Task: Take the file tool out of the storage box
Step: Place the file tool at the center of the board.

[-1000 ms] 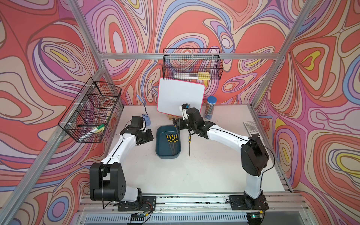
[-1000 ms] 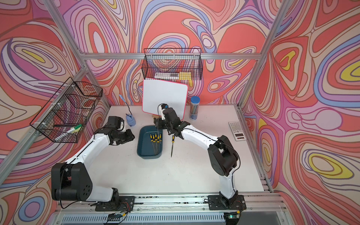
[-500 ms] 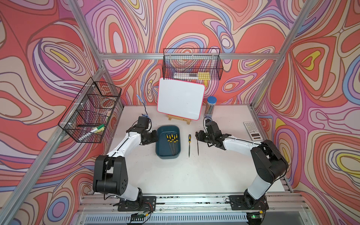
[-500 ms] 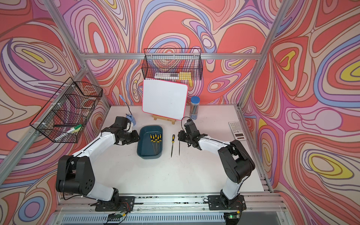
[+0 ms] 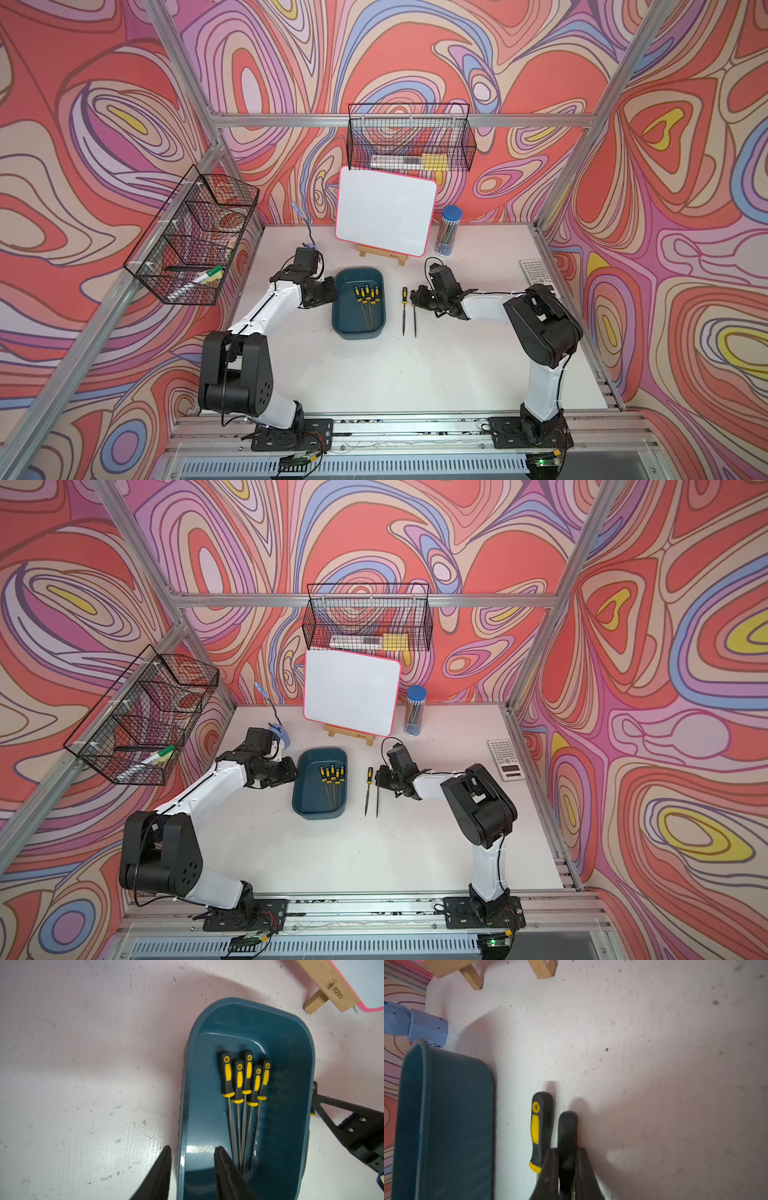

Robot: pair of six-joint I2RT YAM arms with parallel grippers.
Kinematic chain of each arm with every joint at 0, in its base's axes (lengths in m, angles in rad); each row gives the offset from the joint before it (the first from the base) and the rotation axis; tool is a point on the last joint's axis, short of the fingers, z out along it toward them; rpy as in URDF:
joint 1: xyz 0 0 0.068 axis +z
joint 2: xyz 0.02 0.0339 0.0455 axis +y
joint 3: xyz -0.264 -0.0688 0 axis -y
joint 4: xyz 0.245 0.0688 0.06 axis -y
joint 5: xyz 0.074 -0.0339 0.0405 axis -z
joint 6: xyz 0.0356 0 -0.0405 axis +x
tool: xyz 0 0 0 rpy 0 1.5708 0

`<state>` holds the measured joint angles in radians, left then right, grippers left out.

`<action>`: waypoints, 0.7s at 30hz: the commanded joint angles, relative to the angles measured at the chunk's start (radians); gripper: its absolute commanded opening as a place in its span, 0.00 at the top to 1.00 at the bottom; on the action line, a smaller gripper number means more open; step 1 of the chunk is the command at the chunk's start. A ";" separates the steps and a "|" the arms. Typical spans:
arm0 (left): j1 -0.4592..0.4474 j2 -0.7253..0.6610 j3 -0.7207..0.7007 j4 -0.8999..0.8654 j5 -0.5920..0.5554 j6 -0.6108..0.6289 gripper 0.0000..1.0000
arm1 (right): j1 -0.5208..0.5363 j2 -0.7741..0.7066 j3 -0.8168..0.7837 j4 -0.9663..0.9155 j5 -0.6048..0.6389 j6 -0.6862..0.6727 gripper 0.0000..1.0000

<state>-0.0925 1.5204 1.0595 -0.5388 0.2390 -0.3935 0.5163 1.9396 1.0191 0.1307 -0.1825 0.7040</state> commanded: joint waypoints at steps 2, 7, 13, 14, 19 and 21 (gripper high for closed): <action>-0.004 0.016 0.026 -0.021 -0.015 0.009 0.61 | -0.002 0.005 0.013 -0.025 0.018 -0.027 0.85; -0.004 0.003 0.044 -0.045 -0.016 0.019 0.60 | -0.002 -0.004 0.012 -0.087 0.075 -0.085 0.70; -0.004 0.000 0.062 -0.063 -0.027 0.031 0.59 | -0.004 -0.029 0.031 -0.146 0.125 -0.144 0.68; -0.004 0.002 0.065 -0.064 -0.024 0.032 0.59 | -0.005 -0.031 0.034 -0.156 0.132 -0.147 0.68; -0.004 0.011 0.064 -0.050 -0.010 0.021 0.60 | -0.010 -0.029 0.032 -0.159 0.132 -0.150 0.73; -0.004 0.010 0.062 -0.050 -0.010 0.019 0.60 | -0.012 -0.027 0.028 -0.161 0.130 -0.149 0.79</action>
<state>-0.0925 1.5208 1.1042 -0.5629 0.2260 -0.3820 0.5133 1.9255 1.0473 0.0242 -0.0799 0.5716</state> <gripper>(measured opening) 0.405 0.236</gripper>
